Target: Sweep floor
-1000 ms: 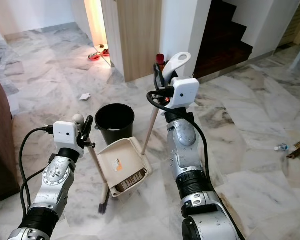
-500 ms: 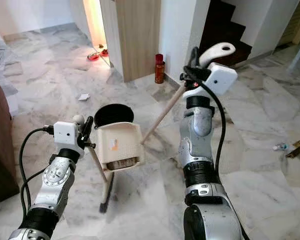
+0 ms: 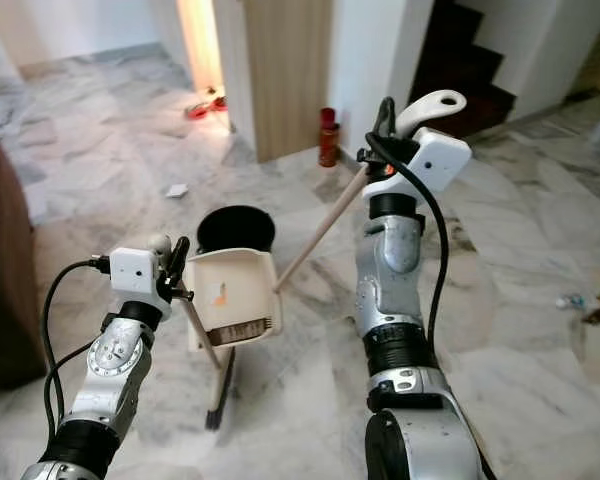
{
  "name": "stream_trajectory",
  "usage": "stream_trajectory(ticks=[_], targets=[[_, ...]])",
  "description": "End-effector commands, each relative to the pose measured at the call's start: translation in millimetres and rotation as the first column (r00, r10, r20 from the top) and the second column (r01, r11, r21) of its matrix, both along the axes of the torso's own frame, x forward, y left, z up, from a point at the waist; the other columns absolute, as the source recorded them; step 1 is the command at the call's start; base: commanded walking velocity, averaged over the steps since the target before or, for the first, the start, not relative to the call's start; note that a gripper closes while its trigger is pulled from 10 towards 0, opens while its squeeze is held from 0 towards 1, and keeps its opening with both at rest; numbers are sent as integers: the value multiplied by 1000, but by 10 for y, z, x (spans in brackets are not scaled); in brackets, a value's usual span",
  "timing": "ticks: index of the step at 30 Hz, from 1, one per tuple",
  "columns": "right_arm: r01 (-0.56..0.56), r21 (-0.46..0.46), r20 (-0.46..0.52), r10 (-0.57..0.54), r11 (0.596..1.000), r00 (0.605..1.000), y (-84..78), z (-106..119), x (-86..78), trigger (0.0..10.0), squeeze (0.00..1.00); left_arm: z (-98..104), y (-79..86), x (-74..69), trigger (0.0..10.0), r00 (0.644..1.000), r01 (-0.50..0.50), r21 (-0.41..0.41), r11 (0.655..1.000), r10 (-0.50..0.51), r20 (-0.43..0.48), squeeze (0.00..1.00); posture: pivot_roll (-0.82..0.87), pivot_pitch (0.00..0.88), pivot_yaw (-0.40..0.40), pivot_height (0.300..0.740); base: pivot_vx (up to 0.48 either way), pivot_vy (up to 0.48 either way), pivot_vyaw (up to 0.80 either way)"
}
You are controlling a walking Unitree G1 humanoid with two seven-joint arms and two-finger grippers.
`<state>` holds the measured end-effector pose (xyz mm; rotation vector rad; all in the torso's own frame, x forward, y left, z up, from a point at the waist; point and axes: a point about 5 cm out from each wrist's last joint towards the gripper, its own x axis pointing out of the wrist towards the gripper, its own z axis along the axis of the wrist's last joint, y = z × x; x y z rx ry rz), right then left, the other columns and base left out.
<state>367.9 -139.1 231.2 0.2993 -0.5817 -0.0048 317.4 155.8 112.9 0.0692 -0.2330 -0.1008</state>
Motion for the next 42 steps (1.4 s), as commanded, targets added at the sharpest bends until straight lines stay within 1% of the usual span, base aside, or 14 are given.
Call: stream_trajectory(ticks=[1,9,16,22,26,28,29,31,32,33,37,42], targets=[[-27,17,72,26,999,997,71,158,-33,10000,0,129,17,8,10000,997,-1,22,1000,0,73,0,32,0,3,740,0,0,800],[-28,31,63,26,999,998,69,153,-24,10000,0,141,20,4,10000,997,-3,31,1000,0,82,0,38,0,5,740,0,0,737],[-23,49,51,21,999,998,40,158,-3,10000,0,132,21,13,10000,998,-6,23,1000,4,64,0,40,0,0,740,0,0,0],[-21,55,37,19,998,999,13,166,17,10000,0,124,43,9,10000,998,-23,19,1000,22,61,0,43,0,-8,740,301,0,0],[-17,67,44,14,998,999,-6,183,18,10000,0,122,42,4,10000,998,-27,16,999,26,61,0,45,0,-13,740,337,0,-566],[-13,59,60,10,998,998,-5,205,11,10000,0,123,46,3,10000,998,-32,15,999,31,63,0,45,0,-14,740,336,0,0],[-9,36,74,7,999,997,9,220,1,10000,0,123,51,3,10000,997,-35,15,999,34,63,0,44,0,-14,740,337,0,0],[18,-32,108,-15,999,994,31,252,-26,10000,0,123,54,3,10000,997,-38,15,999,37,63,0,45,0,-14,740,334,0,0],[46,-115,156,-27,992,987,89,281,-71,10000,0,123,51,3,10000,997,-39,15,999,38,63,0,48,0,-16,740,334,0,0],[62,-143,170,-37,988,985,107,289,-86,10000,0,123,49,3,10000,997,-40,14,999,39,63,0,49,0,-17,740,334,0,0],[93,-115,189,-70,989,979,105,306,-111,10000,0,127,54,3,10000,997,-45,14,999,44,65,0,51,0,-18,740,325,0,0],[74,-109,190,-52,991,980,126,314,-99,10000,0,125,65,0,10000,997,-53,13,999,52,64,0,51,0,-19,740,319,0,0]])
